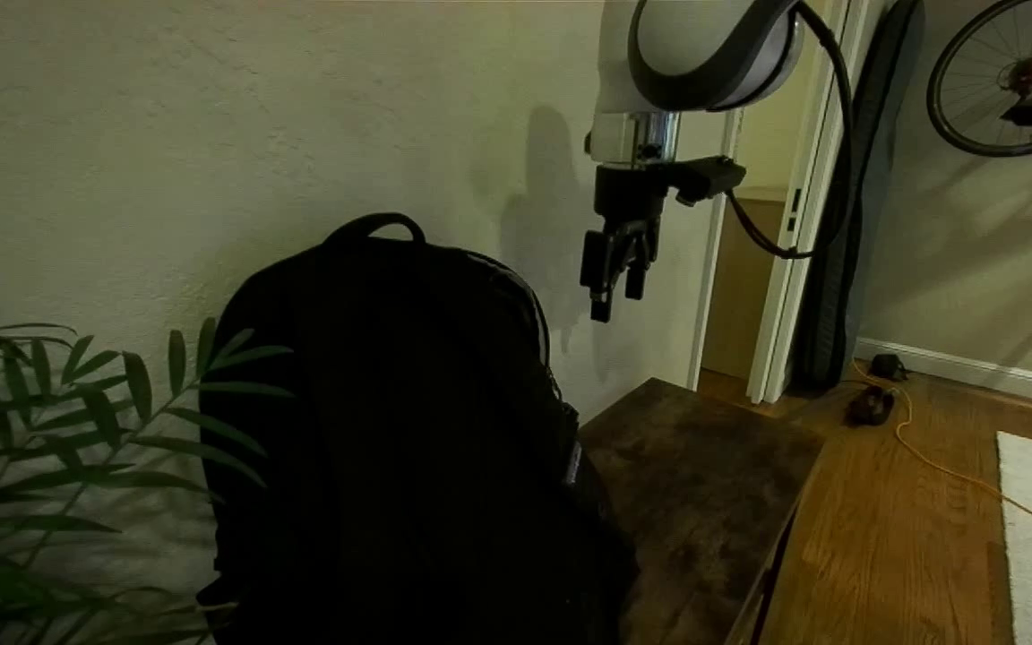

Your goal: Pick up the wallet from the table and put it in the black bag.

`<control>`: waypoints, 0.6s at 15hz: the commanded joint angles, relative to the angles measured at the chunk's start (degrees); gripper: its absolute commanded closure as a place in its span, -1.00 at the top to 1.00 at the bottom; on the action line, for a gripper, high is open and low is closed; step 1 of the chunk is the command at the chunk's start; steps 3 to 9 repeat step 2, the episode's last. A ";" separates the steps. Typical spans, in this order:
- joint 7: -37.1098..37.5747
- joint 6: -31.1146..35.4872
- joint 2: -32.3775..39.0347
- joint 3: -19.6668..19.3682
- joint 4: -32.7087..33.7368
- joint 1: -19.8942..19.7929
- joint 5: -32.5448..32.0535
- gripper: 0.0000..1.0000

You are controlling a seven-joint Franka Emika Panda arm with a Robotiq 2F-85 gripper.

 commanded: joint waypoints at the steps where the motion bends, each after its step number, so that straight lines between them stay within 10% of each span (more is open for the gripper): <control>1: 0.01 -0.14 -0.01 -0.24 0.10 0.26 0.13 1.00; 9: 0.11 -0.14 -0.02 -0.24 0.10 0.32 0.12 1.00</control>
